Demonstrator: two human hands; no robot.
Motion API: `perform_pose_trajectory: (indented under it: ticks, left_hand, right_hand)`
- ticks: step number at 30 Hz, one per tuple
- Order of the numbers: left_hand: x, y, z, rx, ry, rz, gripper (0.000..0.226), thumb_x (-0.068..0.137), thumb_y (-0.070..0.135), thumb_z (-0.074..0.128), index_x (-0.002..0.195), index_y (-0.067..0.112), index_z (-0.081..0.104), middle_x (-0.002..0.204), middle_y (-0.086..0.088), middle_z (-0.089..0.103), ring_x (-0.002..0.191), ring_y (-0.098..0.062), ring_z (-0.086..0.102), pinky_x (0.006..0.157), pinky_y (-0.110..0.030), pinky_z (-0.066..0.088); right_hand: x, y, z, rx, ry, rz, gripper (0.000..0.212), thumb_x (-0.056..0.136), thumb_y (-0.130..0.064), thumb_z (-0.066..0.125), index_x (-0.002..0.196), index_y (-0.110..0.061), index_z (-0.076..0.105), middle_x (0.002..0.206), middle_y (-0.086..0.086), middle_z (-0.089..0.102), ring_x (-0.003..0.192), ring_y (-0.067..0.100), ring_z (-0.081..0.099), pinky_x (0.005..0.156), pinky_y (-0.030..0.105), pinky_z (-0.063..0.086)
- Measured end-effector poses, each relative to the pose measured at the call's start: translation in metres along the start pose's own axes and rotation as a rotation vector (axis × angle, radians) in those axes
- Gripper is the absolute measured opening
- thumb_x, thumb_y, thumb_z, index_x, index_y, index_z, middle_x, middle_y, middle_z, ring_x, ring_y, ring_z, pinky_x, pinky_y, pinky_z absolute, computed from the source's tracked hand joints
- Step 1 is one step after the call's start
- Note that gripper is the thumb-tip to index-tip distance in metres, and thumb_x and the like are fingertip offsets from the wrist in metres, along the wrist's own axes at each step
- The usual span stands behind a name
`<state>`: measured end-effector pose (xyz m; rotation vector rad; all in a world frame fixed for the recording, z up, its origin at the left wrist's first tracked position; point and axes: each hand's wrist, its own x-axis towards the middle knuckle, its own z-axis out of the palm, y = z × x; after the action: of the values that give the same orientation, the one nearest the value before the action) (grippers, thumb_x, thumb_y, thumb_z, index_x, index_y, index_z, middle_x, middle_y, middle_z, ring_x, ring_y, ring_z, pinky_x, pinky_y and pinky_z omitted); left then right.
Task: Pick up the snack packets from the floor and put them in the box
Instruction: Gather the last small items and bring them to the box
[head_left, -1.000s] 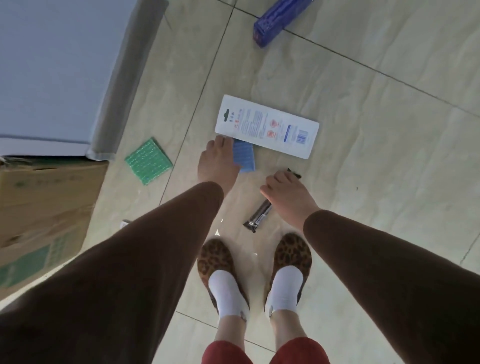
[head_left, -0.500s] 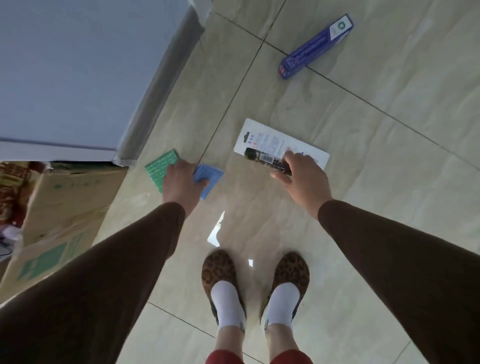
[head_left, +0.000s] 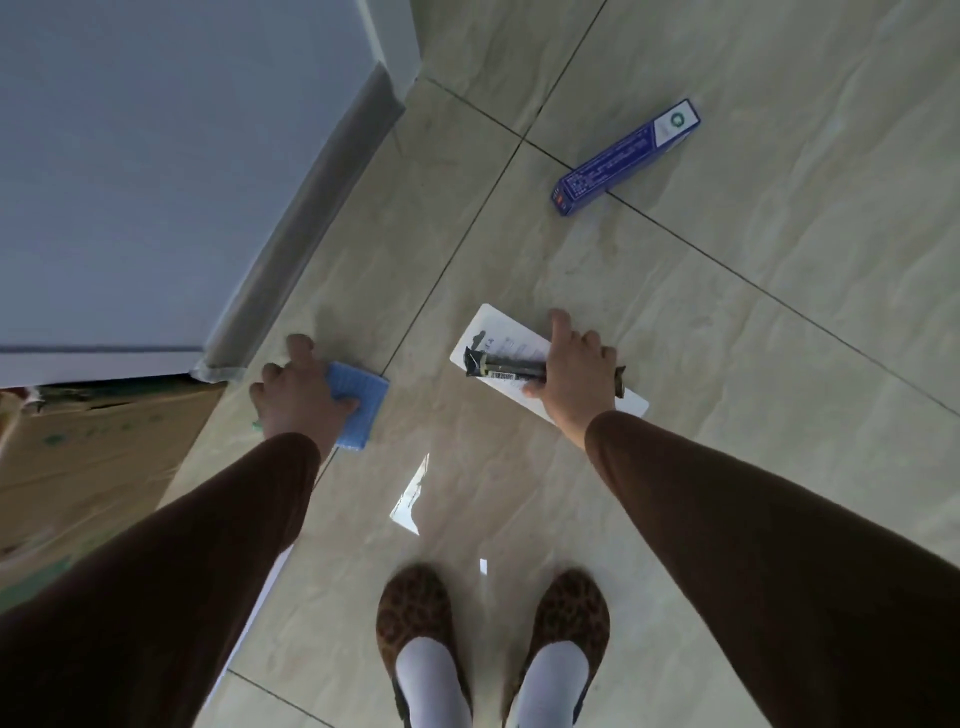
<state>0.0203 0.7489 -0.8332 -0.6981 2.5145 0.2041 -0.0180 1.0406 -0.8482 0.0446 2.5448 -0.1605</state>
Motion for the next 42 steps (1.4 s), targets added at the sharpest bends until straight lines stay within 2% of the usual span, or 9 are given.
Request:
perform_pose_trajectory:
  ticks: [3,6,11,16,22,24,27,33,42]
  left_hand:
    - [-0.004,0.014,-0.001,-0.049,-0.087,0.023,0.042,0.077,0.033,0.076,0.110,0.015,0.058,0.099,-0.012,0.067,0.096,-0.035,0.059,0.086,-0.041,0.046]
    - [-0.009,0.040,-0.011,-0.269,-0.145,0.061,0.030,0.078,0.033,0.075,0.099,0.014,0.069,0.091,-0.009,0.070,0.087,-0.031,0.064,0.078,-0.040,0.056]
    - [-0.003,0.092,-0.030,-0.479,-0.170,0.123,0.020,0.082,0.022,0.074,0.095,0.009,0.065,0.091,-0.010,0.065,0.081,-0.028,0.063,0.071,-0.037,0.053]
    - [0.010,0.112,-0.037,-0.531,-0.168,0.197,0.017,0.085,0.021,0.071,0.092,0.012,0.059,0.081,-0.003,0.060,0.072,-0.019,0.057,0.056,-0.026,0.044]
    - [0.015,0.097,-0.025,-0.549,-0.200,0.280,0.017,0.084,0.021,0.072,0.091,0.015,0.058,0.084,-0.004,0.062,0.073,-0.018,0.058,0.060,-0.028,0.046]
    - [0.011,0.087,-0.021,-0.566,-0.205,0.277,0.019,0.084,0.020,0.072,0.096,0.017,0.058,0.088,-0.002,0.063,0.077,-0.017,0.060,0.064,-0.029,0.049]
    - [0.000,0.074,-0.017,-0.597,-0.188,0.225,0.023,0.086,0.021,0.070,0.102,0.018,0.055,0.094,-0.003,0.062,0.082,-0.020,0.062,0.066,-0.031,0.052]
    - [-0.042,0.045,-0.025,-0.598,-0.176,0.138,0.024,0.090,0.021,0.066,0.107,0.022,0.049,0.099,-0.003,0.061,0.081,-0.020,0.061,0.057,-0.030,0.053]
    - [-0.156,-0.058,-0.025,-0.623,-0.175,-0.081,0.044,0.082,0.015,0.075,0.113,0.016,0.044,0.099,-0.009,0.059,0.078,-0.024,0.057,0.050,-0.027,0.042]
  right_hand:
    - [0.010,0.012,-0.015,0.194,-0.175,0.076,0.049,0.083,-0.041,0.078,0.120,-0.011,0.062,0.113,0.011,0.071,0.112,0.032,0.061,0.090,0.038,0.051]
    - [0.015,0.021,-0.041,0.709,-0.142,0.241,0.024,0.084,-0.034,0.078,0.091,-0.012,0.072,0.078,0.005,0.073,0.074,0.023,0.072,0.058,0.022,0.050]
    - [0.066,0.006,-0.094,1.040,0.150,0.353,0.048,0.074,-0.058,0.071,0.091,-0.013,0.074,0.085,0.002,0.077,0.090,0.027,0.073,0.075,0.036,0.060]
    - [0.148,-0.007,-0.122,1.236,0.177,0.473,0.065,0.058,-0.076,0.062,0.095,-0.023,0.069,0.101,0.001,0.074,0.094,0.028,0.072,0.085,0.048,0.062]
    - [0.159,-0.013,-0.140,1.215,-0.020,0.437,0.045,0.103,-0.042,0.051,0.136,-0.014,0.060,0.124,0.006,0.065,0.097,0.017,0.060,0.062,0.021,0.050]
    - [0.151,-0.011,-0.123,1.235,-0.021,0.437,0.036,0.103,-0.037,0.053,0.131,-0.014,0.060,0.133,0.012,0.066,0.110,0.025,0.067,0.076,0.027,0.055]
    - [0.122,-0.018,-0.105,1.157,0.100,0.531,0.053,0.091,-0.047,0.065,0.127,-0.007,0.060,0.114,0.010,0.073,0.102,0.028,0.072,0.091,0.040,0.061]
    - [0.038,-0.018,-0.073,0.926,0.051,0.389,0.056,0.081,-0.055,0.065,0.110,-0.007,0.073,0.099,0.013,0.077,0.092,0.034,0.074,0.085,0.049,0.061]
    - [-0.143,-0.075,-0.031,0.709,-0.124,0.163,0.032,0.092,-0.041,0.068,0.092,-0.011,0.077,0.083,0.010,0.074,0.078,0.030,0.069,0.065,0.032,0.049]
